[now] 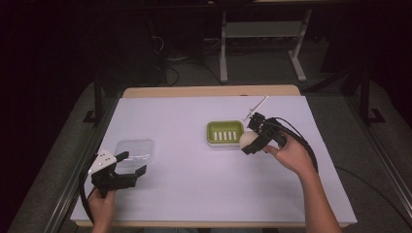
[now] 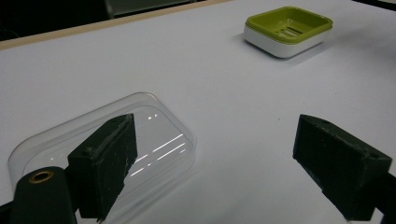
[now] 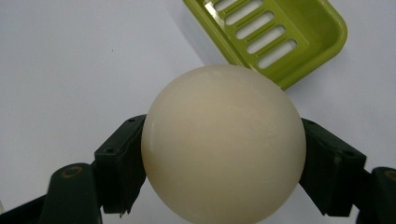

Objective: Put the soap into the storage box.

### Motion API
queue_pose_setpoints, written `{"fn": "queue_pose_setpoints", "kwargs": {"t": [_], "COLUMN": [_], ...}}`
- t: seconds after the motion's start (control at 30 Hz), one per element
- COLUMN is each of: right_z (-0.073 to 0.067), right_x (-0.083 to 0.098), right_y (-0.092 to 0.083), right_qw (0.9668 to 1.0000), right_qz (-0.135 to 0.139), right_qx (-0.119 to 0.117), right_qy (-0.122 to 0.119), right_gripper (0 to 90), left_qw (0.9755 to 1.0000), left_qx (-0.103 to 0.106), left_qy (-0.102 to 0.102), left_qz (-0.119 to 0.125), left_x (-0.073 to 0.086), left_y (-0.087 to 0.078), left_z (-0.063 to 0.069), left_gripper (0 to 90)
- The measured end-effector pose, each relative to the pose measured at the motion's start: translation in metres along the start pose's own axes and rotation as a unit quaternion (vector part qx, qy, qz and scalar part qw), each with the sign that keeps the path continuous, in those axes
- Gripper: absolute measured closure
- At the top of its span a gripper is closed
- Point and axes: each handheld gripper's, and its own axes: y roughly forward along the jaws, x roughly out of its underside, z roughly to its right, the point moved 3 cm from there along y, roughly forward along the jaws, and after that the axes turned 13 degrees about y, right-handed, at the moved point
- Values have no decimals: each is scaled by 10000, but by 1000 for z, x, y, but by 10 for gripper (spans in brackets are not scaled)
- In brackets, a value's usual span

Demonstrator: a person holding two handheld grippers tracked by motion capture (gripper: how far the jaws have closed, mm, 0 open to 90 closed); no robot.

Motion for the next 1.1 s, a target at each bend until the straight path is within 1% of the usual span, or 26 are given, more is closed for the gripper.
{"fn": "queue_pose_setpoints", "kwargs": {"t": [0.07,0.13,0.27,0.4,0.43,0.5,0.53,0.7,0.77,0.87,0.93,1.0,1.1], "right_z": [2,3,3,3,3,3,4,4,4,1,1,2,1], "right_x": [-5,-10,-17,-25,-29,-31,-34,-43,-47,-55,-57,-60,-65], "right_y": [2,5,8,11,12,13,13,16,17,19,20,22,24], "right_qw": [10000,10000,9999,9999,9999,9999,9999,9999,9999,9998,9998,9997,9998], "right_qz": [-13,-79,-101,-105,-144,-145,-149,-171,-169,-180,-189,-218,-198], "right_qx": [-14,21,8,-28,-11,-13,-14,-15,2,11,-10,61,46], "right_qy": [17,18,-7,12,30,33,-2,17,-22,-19,-11,-56,9], "right_gripper": [235,235,235,235,235,235,235,235,235,235,235,235,235], "left_qw": [10000,10000,10000,10000,10000,10000,10000,10000,10000,10000,10000,10000,10000], "left_qx": [-4,-1,-5,-4,-8,-16,-15,-22,-17,-20,-18,-18,-16], "left_qy": [-17,-22,-36,-50,-51,-57,-65,-62,-59,-64,-57,-61,-66], "left_qz": [14,18,21,26,28,28,30,50,53,57,55,61,55], "left_x": [0,0,0,0,0,0,0,0,0,0,0,0,0], "left_y": [0,0,0,-1,-1,-1,-1,-1,-1,-1,-1,-1,-1], "left_z": [0,0,0,0,0,0,0,-1,-1,-1,-1,-1,-1], "left_gripper": [129,129,129,129,129,129,129,129,129,129,129,129,129]}}
